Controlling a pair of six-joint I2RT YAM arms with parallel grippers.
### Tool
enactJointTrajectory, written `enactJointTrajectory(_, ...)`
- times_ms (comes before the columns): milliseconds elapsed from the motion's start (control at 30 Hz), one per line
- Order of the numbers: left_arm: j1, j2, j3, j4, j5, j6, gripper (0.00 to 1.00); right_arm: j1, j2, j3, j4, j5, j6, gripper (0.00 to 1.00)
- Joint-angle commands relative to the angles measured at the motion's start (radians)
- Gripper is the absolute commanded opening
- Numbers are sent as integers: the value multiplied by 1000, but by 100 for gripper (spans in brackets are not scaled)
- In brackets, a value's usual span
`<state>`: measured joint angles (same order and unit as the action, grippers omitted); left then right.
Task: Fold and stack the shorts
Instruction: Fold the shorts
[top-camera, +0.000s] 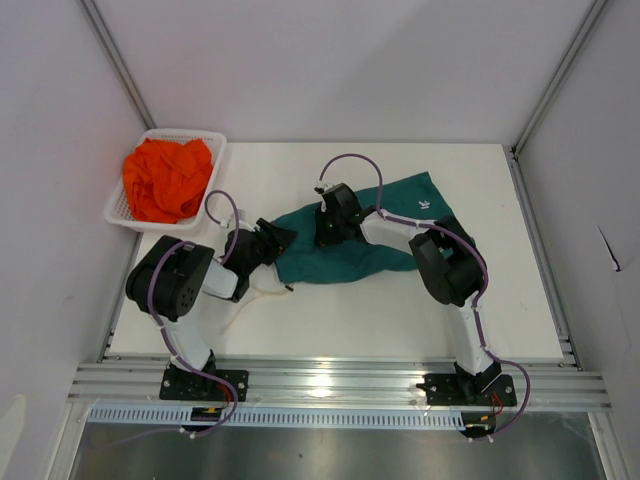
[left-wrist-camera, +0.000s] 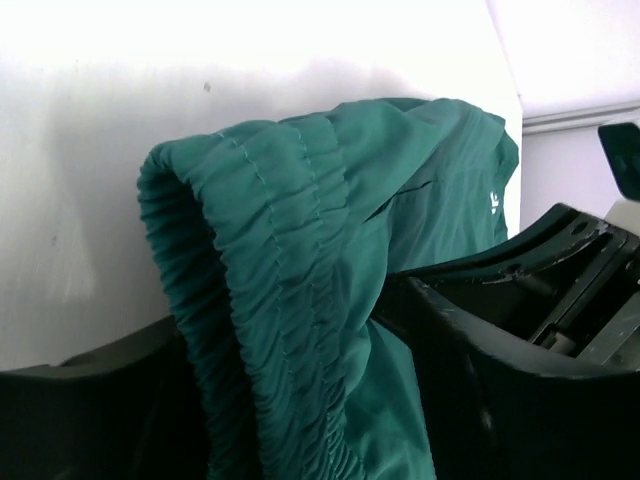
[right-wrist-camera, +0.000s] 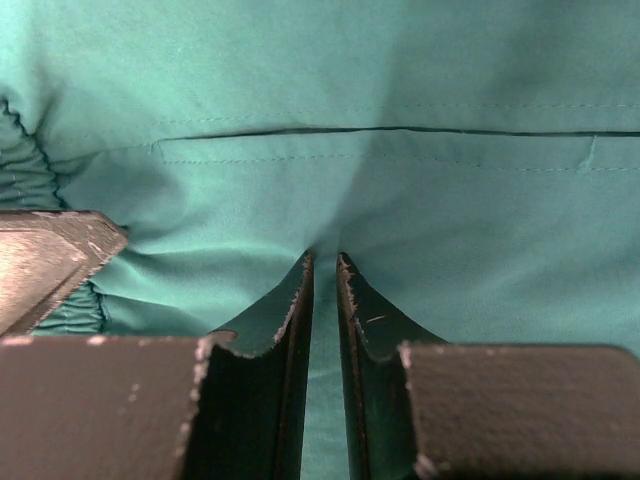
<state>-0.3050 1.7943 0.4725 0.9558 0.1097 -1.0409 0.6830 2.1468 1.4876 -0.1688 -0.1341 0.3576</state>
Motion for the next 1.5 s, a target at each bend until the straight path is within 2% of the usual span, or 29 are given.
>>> enactJointTrajectory(0, -19, -15, -31, -23, 25, 41, 67, 1, 38, -20, -48, -24, -8, 18)
enactJointTrajectory(67, -19, -33, -53, -25, 24, 50, 64, -2, 39, -20, -47, -30, -6, 18)
enactJointTrajectory(267, -19, -102, -93, -51, 48, 84, 67, -10, 44, -23, -38, -36, 1, 18)
enactJointTrajectory(367, -19, -104, -87, -35, 68, 85, 60, -10, 44, -26, -28, -45, 11, 18)
enactJointTrajectory(467, -19, -86, -62, -19, 94, 82, 48, -7, 41, -29, -20, -55, 17, 18)
enactJointTrajectory(500, -19, -82, -57, -19, 99, 75, 39, -7, 39, -32, -20, -55, 18, 18)
enactJointTrajectory(567, -19, -79, -37, -43, 99, 74, 27, -10, 27, -38, -15, -55, 18, 18)
enactJointTrajectory(600, -19, -82, -28, -60, 97, 81, 17, -10, 21, -49, -12, -56, 18, 18)
enactJointTrajectory(700, -19, -102, 3, -156, 82, 96, 0, -20, -8, -61, -1, -62, 21, 18)
enactJointTrajectory(800, -19, -133, 49, -299, 67, 125, 0, -26, -40, -70, -5, -64, 20, 21)
enactJointTrajectory(833, -17, -141, 79, -352, 59, 134, 0, -28, -54, -84, -6, -62, 18, 26)
enactJointTrajectory(933, -17, -168, 176, -581, 27, 186, 0, -48, -122, -111, -3, -50, 9, 33)
enactJointTrajectory(1000, -16, -179, 242, -754, -4, 221, 0, -75, -162, -150, 3, -52, 3, 34)
enactJointTrajectory(1100, -16, -194, 334, -894, -59, 266, 0, -115, -241, -208, 6, -45, -8, 36)
enactJointTrajectory(1133, -14, -196, 371, -987, -71, 274, 0, -123, -281, -226, 11, -41, -8, 37)
enactJointTrajectory(1200, -13, -193, 416, -1043, -77, 291, 0, -140, -317, -285, 35, -38, 1, 36)
enactJointTrajectory(1300, -11, -178, 469, -1120, -53, 309, 0, -163, -373, -383, 106, -27, 30, 32)
enactJointTrajectory(1400, -11, -153, 529, -1200, -54, 334, 0, -204, -424, -479, 262, -48, 124, 21)
enactJointTrajectory(1433, -11, -148, 549, -1218, -57, 340, 0, -214, -433, -551, 312, -56, 180, 13)
enactJointTrajectory(1467, -9, -142, 569, -1256, -62, 349, 0, -224, -442, -582, 400, -53, 205, 8)
